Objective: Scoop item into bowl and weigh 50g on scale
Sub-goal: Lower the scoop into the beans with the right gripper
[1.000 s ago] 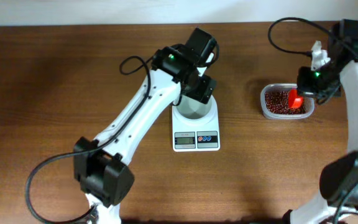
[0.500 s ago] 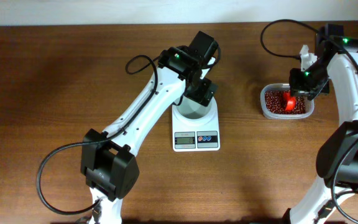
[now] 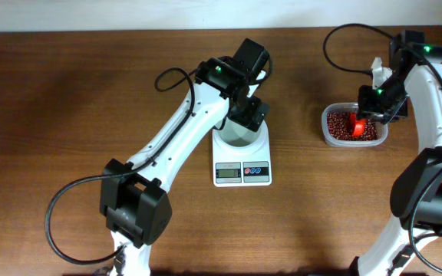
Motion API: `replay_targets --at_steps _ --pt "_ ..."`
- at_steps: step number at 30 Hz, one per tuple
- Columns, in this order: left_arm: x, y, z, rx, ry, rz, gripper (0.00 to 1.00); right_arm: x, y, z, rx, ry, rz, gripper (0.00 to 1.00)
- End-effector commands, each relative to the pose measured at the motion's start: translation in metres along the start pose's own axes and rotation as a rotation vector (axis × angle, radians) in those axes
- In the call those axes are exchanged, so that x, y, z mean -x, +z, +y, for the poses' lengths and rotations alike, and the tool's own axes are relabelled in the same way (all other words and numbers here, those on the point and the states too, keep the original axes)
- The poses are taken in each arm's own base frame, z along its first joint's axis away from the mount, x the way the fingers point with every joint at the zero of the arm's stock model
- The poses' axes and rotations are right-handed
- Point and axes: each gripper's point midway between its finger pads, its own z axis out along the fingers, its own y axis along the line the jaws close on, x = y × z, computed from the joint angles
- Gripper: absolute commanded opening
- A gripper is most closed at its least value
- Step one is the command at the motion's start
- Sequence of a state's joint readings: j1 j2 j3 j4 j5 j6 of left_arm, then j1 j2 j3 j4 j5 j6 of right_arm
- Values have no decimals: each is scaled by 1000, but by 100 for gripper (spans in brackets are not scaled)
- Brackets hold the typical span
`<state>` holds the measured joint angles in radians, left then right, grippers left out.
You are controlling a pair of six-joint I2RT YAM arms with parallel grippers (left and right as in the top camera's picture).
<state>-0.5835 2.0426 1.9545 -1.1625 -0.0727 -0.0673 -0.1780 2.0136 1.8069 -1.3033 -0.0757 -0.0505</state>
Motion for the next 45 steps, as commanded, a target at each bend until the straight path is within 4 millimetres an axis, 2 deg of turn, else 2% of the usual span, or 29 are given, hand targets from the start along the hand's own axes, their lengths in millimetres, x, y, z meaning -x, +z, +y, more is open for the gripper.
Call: replay_targets --at_steps 1,4,8,16,17,21,22,24,25,26,27,30,32,35,40,42,45 --pt "3 0 0 13 17 -8 100 3 0 -1 2 8 -7 30" --pt "3 0 0 13 17 -8 100 2 5 7 3 -11 -2 30" --pt "3 0 0 13 17 -7 99 5 6 7 -9 -19 -14 15" --pt "3 0 0 13 17 -7 99 3 13 6 -8 -16 -5 15" --pt "3 0 0 12 17 -7 99 3 13 6 -9 -17 -6 5" --pt "3 0 1 21 16 -8 100 3 12 6 -9 -16 -8 4" --pt "3 0 4 32 17 -6 97 3 11 6 -8 -16 -5 4" --pt "-1 0 11 67 42 9 84 2 11 6 -9 -16 -3 4" --pt "-1 0 10 59 40 11 68 2 11 5 -9 -19 -4 4" --pt "-2 0 6 40 40 14 57 2 10 5 -9 -19 -5 4" --pt "-4 0 0 1 40 22 40 2 10 5 -9 -19 -4 4" --pt "-15 -1 -10 -59 36 68 2 0 10 5 -9 -18 1 4" --pt "-33 -3 -14 -81 15 142 0 0 10 4 -17 -18 2 4" --pt "-44 -16 -18 -109 14 189 0 -2 9 -3 -61 -18 8 4" --pt "-49 -54 -1 -55 18 167 0 -4 9 -4 -62 -18 17 4" --pt "-52 -64 10 2 23 160 0 -4 9 -6 -74 -18 20 4" --pt "-54 -68 15 24 23 159 0 -6 9 -8 -89 -17 27 4"
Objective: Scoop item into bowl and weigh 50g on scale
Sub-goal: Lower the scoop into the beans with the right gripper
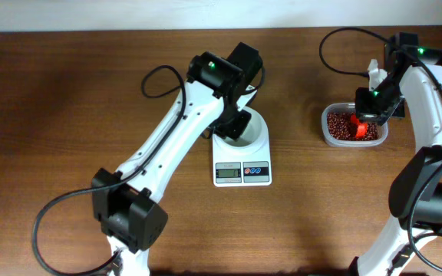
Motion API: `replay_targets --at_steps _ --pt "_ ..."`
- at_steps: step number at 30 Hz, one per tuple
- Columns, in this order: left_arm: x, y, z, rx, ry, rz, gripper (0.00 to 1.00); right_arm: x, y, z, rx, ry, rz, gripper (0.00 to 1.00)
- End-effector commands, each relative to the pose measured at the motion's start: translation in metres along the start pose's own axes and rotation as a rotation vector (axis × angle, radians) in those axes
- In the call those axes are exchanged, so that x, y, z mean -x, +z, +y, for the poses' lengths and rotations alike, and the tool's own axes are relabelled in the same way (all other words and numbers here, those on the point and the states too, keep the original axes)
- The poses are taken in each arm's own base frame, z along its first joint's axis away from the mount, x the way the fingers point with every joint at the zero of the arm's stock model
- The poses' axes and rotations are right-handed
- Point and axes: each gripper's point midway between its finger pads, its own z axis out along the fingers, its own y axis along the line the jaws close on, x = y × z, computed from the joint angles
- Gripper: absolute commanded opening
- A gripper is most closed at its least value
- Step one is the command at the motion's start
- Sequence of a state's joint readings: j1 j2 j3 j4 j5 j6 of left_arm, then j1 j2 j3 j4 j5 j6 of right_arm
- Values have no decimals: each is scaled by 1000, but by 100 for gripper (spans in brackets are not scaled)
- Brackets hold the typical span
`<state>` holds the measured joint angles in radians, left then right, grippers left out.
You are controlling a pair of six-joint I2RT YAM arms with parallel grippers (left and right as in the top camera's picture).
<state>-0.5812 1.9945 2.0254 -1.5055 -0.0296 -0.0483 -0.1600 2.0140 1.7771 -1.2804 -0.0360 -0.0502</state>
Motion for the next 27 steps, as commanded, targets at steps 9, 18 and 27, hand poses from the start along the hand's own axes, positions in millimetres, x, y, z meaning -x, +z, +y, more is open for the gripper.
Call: replay_targets --at_steps 9,18,27 --pt "10 17 -4 -47 123 -76 0 4 -13 -7 -49 -1 -11 4" --pt "16 22 18 -73 68 -97 5 4 -27 -7 -49 0 -14 4" --pt "20 22 13 -104 70 -114 47 16 -54 -7 -52 -1 -76 4"
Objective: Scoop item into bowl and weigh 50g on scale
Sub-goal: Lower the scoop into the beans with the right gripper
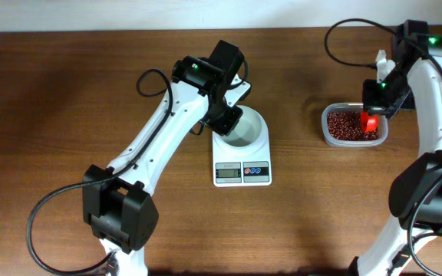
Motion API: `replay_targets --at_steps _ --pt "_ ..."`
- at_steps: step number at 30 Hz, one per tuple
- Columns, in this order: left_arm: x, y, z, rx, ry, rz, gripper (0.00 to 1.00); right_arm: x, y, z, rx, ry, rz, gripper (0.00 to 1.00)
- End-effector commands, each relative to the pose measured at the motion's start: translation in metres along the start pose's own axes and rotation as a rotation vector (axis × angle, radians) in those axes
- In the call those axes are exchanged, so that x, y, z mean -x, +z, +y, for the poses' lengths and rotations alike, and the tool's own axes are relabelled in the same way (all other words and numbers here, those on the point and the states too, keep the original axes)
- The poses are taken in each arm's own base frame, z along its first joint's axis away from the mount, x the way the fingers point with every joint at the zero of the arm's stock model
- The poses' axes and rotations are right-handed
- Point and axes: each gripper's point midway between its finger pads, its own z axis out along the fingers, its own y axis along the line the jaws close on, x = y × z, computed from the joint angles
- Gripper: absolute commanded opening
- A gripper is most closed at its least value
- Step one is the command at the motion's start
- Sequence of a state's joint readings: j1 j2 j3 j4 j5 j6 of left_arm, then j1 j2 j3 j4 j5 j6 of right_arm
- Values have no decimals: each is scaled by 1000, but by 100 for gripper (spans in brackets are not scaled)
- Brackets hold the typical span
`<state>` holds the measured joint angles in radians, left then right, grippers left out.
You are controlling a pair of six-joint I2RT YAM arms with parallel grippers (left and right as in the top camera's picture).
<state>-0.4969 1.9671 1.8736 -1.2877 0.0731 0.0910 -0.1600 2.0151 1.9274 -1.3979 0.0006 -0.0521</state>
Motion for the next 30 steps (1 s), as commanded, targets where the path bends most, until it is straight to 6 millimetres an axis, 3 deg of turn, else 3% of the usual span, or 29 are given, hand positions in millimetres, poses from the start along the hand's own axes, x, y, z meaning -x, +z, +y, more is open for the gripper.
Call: replay_targets --at_steps 1,3,11,14,20,24,30 --pt "0 -5 -3 -16 12 -17 62 9 -17 -2 -14 3 -43 4" --pt "0 -5 -3 -16 12 -17 100 4 -17 -1 -13 1 -22 4" --pt "1 -5 -3 -15 13 -21 99 -4 -17 -3 -29 36 10 4" --pt "-3 -5 -4 -17 19 -4 99 -4 -17 -7 -48 -35 10 4" --pt "0 -3 -23 6 143 -9 99 -3 -16 -20 -122 -39 12 4" --pt "1 -3 -31 3 162 -14 99 -7 -7 -16 -99 -41 32 4" --pt "1 -3 -31 3 162 -14 99 -6 25 -17 -100 -41 33 4"
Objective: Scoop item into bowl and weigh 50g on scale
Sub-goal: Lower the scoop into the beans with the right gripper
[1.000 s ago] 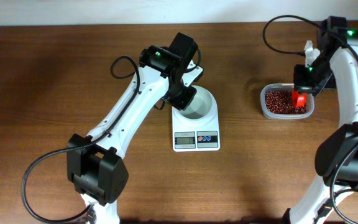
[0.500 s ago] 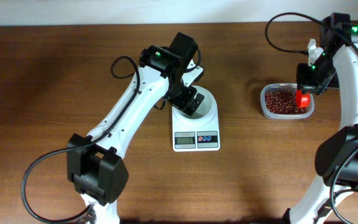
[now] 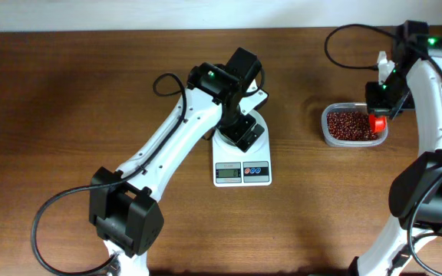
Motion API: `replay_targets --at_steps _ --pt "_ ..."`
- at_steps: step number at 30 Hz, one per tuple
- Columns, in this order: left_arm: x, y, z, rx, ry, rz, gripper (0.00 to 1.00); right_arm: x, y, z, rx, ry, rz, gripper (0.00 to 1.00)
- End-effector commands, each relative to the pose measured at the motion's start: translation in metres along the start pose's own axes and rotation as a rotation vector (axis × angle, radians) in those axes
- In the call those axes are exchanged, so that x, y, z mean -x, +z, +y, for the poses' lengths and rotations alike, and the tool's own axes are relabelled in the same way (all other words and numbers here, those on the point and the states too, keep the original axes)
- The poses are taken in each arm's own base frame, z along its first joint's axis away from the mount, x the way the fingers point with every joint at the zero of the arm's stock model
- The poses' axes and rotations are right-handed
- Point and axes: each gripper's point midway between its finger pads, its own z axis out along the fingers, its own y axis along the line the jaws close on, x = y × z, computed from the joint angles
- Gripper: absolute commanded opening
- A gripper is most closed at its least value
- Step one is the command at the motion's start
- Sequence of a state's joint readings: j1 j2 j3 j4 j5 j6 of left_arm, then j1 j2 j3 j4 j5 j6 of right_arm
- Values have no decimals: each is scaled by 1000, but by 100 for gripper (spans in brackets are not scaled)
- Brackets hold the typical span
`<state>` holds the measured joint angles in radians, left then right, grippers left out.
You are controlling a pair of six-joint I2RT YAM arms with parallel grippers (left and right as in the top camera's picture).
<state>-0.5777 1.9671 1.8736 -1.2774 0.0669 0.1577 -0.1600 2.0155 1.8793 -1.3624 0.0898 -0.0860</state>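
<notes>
A white bowl (image 3: 259,129) stands on the white scale (image 3: 242,173) at the table's middle. My left gripper (image 3: 240,130) hangs right over the bowl and hides most of it; whether its fingers are open does not show. A clear tub of red beans (image 3: 346,126) sits at the right. My right gripper (image 3: 380,101) is shut on a red scoop (image 3: 377,122), which hangs at the tub's right rim. What the scoop holds cannot be seen.
The scale's display and buttons face the front edge. A cable loops behind the left arm (image 3: 167,80), another behind the right arm (image 3: 344,46). The right arm's base (image 3: 428,199) stands at the front right and the left arm's base (image 3: 125,218) at the front left.
My left gripper has moved from the bowl's back-left rim to over the bowl, covering it. The right gripper and scoop have shifted slightly toward the tub's right rim.
At first my left gripper was over the bowl on the scale and the scoop lay in the beans. Then the left gripper stood further left, by the bowl's rim, leaving the bowl in view, while the scoop moved to the tub's right side. Now the left gripper covers the bowl again.
</notes>
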Motion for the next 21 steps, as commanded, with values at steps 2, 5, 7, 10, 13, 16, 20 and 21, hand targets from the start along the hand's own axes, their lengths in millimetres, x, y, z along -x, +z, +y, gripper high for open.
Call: replay_targets --at_steps 2,5,7,10,13,16,20,21 --pt "-2 -5 2 12 15 -7 99 -1 22 0 -13 -6 7 4" --pt "-2 -5 2 12 15 -7 99 -4 37 -2 -8 7 12 4" --pt "-2 -5 2 12 15 -7 99 -6 42 -1 33 22 17 4" --pt "-2 -5 2 12 15 -7 99 -4 44 10 183 51 -3 4" --pt "-2 -5 2 12 15 -7 99 -2 43 12 267 82 -19 4" --pt "-2 -5 2 12 15 -7 99 -2 41 8 334 100 -33 4" --pt "-2 -5 2 12 15 -7 99 -3 39 5 434 121 -55 4" --pt "-2 -5 2 12 15 -7 99 -4 40 3 443 129 -56 4"
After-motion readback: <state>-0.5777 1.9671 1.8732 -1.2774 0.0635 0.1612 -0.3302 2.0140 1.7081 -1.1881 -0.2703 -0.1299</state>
